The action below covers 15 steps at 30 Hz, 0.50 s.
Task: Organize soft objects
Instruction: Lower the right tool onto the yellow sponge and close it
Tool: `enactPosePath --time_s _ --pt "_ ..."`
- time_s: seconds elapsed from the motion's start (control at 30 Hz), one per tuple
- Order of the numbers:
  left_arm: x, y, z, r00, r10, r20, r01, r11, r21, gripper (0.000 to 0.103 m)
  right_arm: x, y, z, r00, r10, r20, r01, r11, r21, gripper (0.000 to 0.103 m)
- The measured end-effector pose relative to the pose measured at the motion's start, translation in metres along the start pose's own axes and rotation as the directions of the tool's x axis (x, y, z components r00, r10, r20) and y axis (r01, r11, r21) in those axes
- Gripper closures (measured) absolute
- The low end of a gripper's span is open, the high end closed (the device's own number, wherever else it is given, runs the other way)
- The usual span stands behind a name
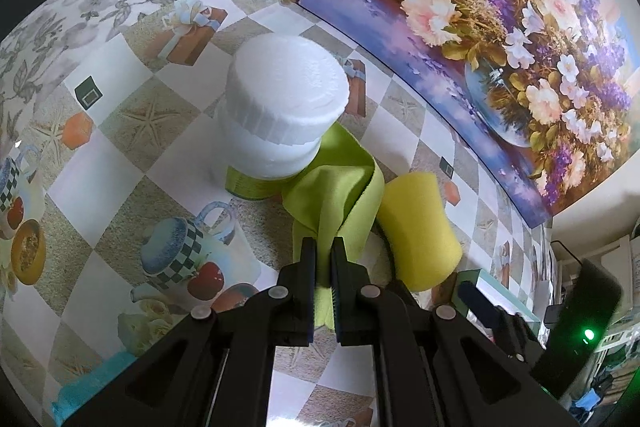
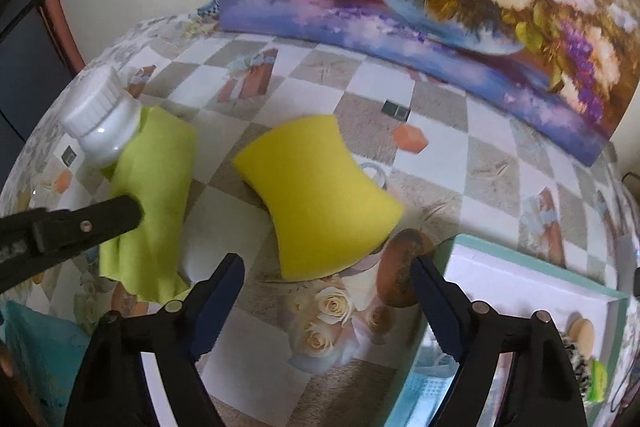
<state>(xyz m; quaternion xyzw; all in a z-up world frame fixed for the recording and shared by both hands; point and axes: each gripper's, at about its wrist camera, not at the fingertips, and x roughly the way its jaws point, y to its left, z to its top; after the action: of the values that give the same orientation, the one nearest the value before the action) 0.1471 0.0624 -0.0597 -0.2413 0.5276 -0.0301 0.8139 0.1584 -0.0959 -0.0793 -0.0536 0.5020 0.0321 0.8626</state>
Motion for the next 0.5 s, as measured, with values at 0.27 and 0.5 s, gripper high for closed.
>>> enactPosePath --time_s 0.27,0.5 --pt "0.002 0.000 0.001 1.000 0.006 -0.002 -0.006 1.000 0.004 0.096 0.017 -0.005 0.005 0.999 0.046 -0.029 -0.045 0.998 0.040 0.024" --pt "0.003 -0.002 0.002 1.000 0.011 -0.003 -0.011 1.000 0.012 0.096 0.021 -0.006 0.007 0.998 0.049 -0.037 -0.047 0.998 0.052 0.064"
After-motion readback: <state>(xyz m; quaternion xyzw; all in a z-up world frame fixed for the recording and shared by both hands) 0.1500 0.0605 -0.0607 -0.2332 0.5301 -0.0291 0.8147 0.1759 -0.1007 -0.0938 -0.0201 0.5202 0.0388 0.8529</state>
